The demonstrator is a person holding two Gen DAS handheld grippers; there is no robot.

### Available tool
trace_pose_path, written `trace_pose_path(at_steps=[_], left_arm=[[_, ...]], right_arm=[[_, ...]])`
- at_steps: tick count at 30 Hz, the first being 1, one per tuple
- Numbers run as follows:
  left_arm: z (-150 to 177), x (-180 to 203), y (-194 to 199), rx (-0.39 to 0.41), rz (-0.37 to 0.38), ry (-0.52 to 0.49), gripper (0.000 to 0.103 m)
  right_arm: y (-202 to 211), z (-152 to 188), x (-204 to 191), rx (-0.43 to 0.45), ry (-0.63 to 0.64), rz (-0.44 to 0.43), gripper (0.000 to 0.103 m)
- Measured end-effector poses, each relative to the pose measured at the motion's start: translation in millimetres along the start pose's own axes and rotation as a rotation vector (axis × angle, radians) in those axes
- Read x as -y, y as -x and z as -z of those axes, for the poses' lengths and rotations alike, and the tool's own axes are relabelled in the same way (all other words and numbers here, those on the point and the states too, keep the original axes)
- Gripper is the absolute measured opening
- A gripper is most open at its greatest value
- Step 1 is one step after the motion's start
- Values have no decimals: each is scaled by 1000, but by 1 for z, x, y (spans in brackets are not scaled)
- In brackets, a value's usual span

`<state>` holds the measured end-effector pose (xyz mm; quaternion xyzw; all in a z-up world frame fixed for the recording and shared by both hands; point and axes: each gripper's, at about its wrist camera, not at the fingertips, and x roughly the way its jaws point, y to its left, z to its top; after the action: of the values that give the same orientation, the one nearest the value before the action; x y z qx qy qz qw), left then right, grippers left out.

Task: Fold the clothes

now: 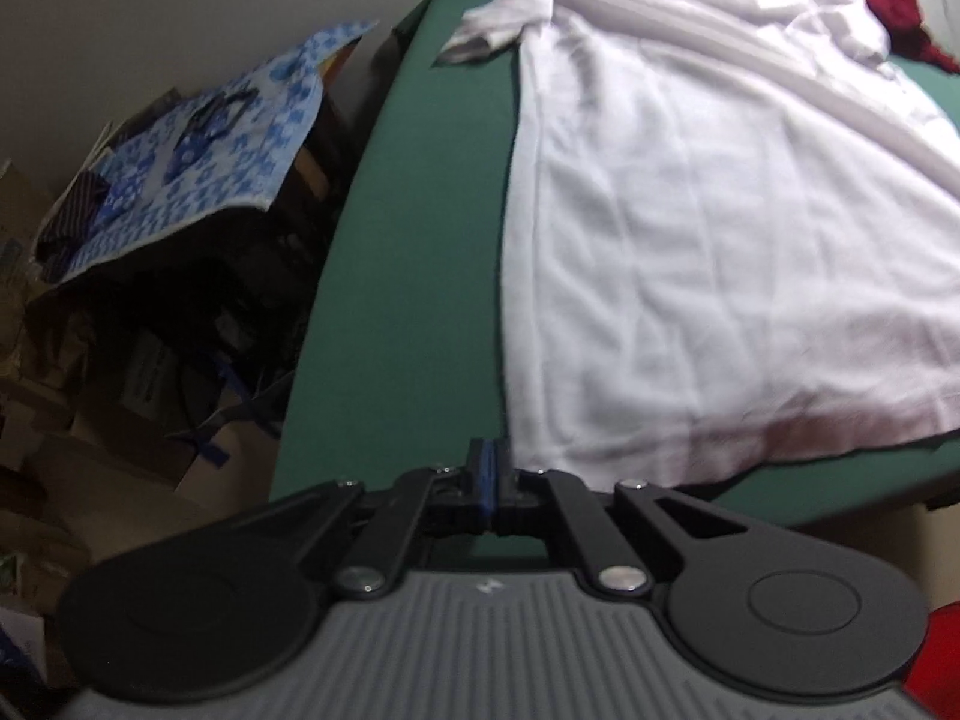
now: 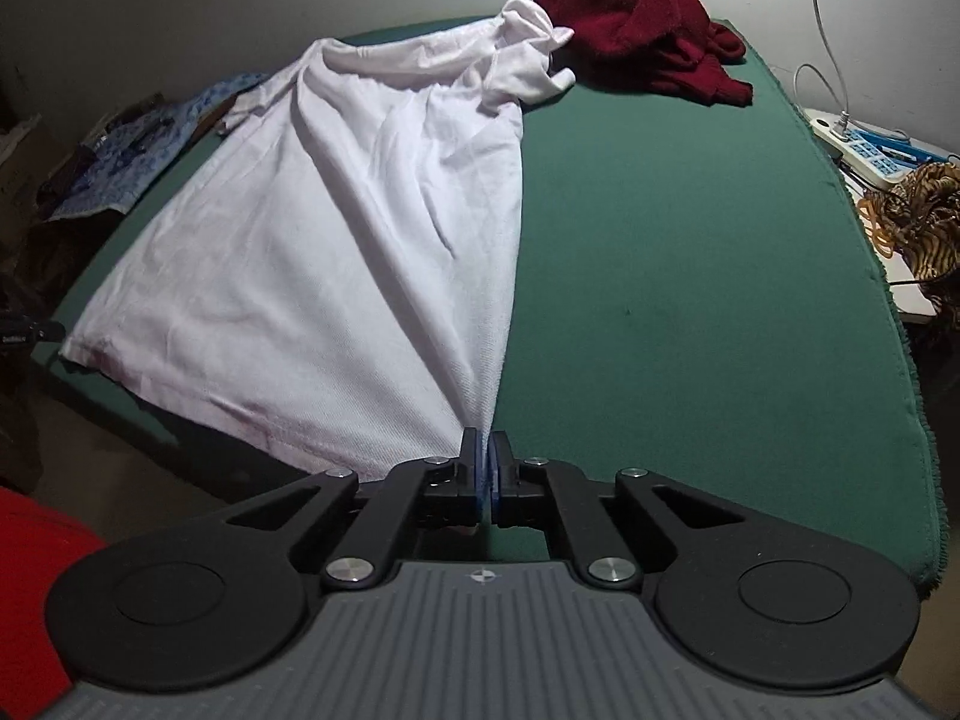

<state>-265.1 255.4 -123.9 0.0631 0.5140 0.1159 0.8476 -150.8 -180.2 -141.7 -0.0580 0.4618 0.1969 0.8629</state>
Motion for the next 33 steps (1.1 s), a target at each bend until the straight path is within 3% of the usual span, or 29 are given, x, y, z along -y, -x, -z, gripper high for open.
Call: trace_pose_path(at_steps=[2, 5, 6, 7, 9, 12, 14, 16, 19, 20, 21, 22, 23, 27, 29, 30, 32, 33], left_arm=[[-6, -4, 13, 46, 28, 34, 0], [-21, 7, 37, 167, 76, 39, 7], [-27, 14, 42, 202, 97, 35, 11], [-33, 23, 38, 203, 128, 30, 21], [-39, 41, 21, 167, 147, 12, 31], [-43, 62, -8, 94, 151, -15, 20], [-34, 57, -13, 81, 153, 3, 25], [-25, 46, -13, 78, 149, 28, 33], [-16, 28, -13, 53, 143, 44, 43], [-15, 27, -11, 41, 136, 25, 43], [-18, 27, -8, 28, 126, -4, 38], [-23, 26, -6, 30, 131, -20, 18], [-30, 24, -3, 41, 140, -33, 18], [-75, 29, -5, 158, 216, -42, 26], [-91, 41, -22, 147, 220, -84, 27], [-96, 46, -31, 138, 209, -112, 33], [-94, 44, -48, 103, 178, -148, 30], [-91, 37, -50, 105, 192, -142, 35]], right_arm=[[5, 3, 3, -18, 7, 24, 11], [19, -8, 6, 109, -29, 62, 24], [17, -15, 5, 133, -38, 39, 26], [14, -22, 2, 150, -45, 6, 26], [0, -36, -6, 153, -60, -57, 25], [-31, -45, -19, 98, -78, -92, 22], [-40, -41, -15, 78, -121, -82, 20], [-38, -36, -4, 85, -170, -80, 9], [-31, -34, 6, 94, -172, 70, 13], [-29, -36, 7, 98, -179, 103, 19], [-28, -40, 9, 114, -203, 69, 19], [-26, -45, 11, 132, -232, 19, 19], [-30, -52, 5, 137, -235, -4, 19], [-56, -79, -28, 129, -224, -55, 22], [-71, -89, -31, 110, -241, -56, 21], [-76, -92, -30, 103, -254, -43, 18], [-76, -96, -23, 104, -279, 15, 17], [-75, -96, -18, 102, -286, 60, 17]])
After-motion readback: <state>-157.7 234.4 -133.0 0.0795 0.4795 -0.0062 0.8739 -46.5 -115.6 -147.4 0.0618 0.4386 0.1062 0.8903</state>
